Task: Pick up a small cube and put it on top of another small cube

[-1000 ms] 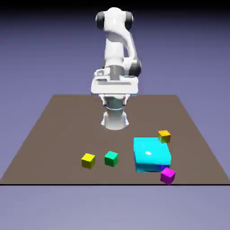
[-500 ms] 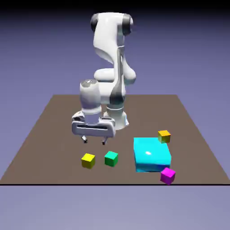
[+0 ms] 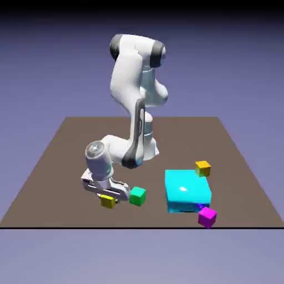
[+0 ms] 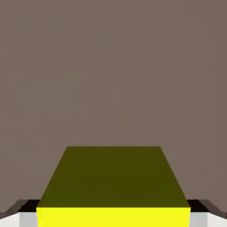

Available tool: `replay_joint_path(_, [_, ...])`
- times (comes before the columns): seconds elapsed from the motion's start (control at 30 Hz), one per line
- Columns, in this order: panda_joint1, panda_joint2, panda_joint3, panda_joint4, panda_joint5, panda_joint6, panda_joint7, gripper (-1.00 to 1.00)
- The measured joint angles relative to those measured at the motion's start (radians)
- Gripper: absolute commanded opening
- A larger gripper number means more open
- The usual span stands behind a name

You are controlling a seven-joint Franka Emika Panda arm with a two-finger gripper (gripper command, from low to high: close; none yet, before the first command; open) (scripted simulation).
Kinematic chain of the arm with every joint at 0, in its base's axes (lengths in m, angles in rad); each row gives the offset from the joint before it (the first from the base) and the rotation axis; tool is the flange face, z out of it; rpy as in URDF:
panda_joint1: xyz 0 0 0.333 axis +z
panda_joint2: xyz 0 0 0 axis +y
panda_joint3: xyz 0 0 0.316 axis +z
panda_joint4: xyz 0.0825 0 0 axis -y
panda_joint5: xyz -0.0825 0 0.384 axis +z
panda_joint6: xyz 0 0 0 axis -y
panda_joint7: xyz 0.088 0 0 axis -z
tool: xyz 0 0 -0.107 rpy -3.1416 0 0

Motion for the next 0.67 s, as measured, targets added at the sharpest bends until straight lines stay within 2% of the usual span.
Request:
replay_joint_path(0.1, [0.039, -0.107, -0.031, -0.006, -0.084, -0.091, 0.022, -1.00])
replay_joint_path(0.33, [0.148, -0.341, 0.151, -0.144, -0.388, -0.142, -0.194, -1.00])
replay_joint_path(0.4, [0.133, -0.343, 0.153, -0.144, -0.390, -0.143, -0.195, -1.00])
replay_joint_path(0.53, [0.126, -0.203, 0.158, -0.179, -0.376, 0.031, -0.205, -1.00])
replay_joint_path(0.57, [0.123, -0.180, 0.159, -0.184, -0.374, 0.059, -0.206, 1.00])
replay_joint_path(0.67, [0.127, -0.215, 0.158, -0.176, -0.379, 0.016, -0.203, 1.00])
